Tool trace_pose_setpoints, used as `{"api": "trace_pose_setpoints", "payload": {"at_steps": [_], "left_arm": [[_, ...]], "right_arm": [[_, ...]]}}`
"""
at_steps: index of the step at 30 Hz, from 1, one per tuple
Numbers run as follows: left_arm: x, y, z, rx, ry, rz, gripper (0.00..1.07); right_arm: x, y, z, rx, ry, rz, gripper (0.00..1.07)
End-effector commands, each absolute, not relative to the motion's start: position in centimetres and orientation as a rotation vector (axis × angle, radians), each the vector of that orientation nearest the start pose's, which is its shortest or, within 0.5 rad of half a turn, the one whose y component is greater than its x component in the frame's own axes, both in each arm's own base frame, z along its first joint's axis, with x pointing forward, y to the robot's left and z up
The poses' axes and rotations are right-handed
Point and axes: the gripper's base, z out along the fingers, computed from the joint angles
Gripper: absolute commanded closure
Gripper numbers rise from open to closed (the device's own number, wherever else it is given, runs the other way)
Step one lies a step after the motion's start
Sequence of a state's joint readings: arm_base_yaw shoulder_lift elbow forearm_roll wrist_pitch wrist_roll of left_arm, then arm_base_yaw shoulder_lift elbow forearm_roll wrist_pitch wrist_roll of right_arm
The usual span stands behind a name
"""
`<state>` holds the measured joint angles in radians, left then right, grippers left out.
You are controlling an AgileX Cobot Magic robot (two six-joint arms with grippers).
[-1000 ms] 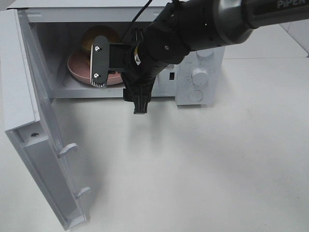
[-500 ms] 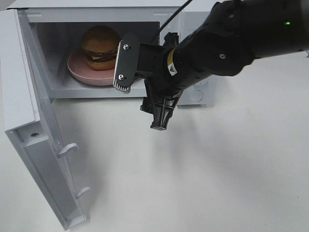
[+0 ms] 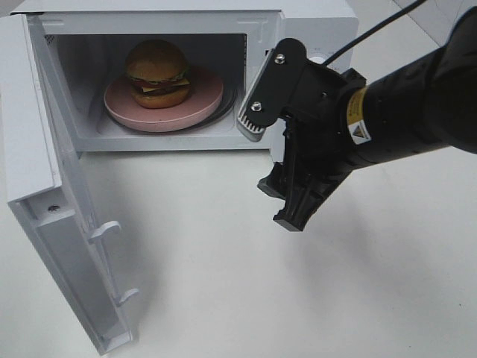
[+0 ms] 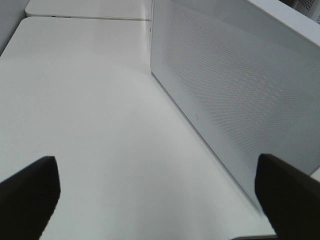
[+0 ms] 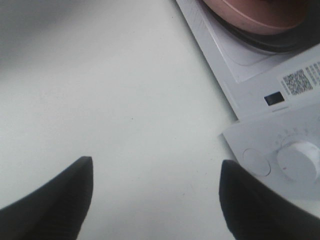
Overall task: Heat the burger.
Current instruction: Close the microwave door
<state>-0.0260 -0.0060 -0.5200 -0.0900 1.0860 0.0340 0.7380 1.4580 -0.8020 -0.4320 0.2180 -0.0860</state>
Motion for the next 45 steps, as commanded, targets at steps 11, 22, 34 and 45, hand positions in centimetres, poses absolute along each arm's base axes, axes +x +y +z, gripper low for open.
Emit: {"api": "trace_pose_setpoints", "payload": {"at_steps": [11,22,34,45], "left_arm": [[-1.2,-0.7,28.1,0.056,2.013,-0.105,0.09],[-1.2,-0.7,28.1,0.056,2.013,-0.105,0.09],[-1.2,-0.7,28.1,0.056,2.013,-0.105,0.09],[-1.2,-0.7,28.1,0.056,2.013,-0.105,0.09]], "right_arm": [[17.6,13.7,24.9,-0.969,2.285,0.029,0.39],[14.1,9.7,27.7,-0.886,2.389,-0.057,0.39],[10.6,6.2,30.0,-0.793,2.339,-0.037,0.39],[7.5,2.3,29.6,-0.585,2.310,-0.037,0.39]]}}
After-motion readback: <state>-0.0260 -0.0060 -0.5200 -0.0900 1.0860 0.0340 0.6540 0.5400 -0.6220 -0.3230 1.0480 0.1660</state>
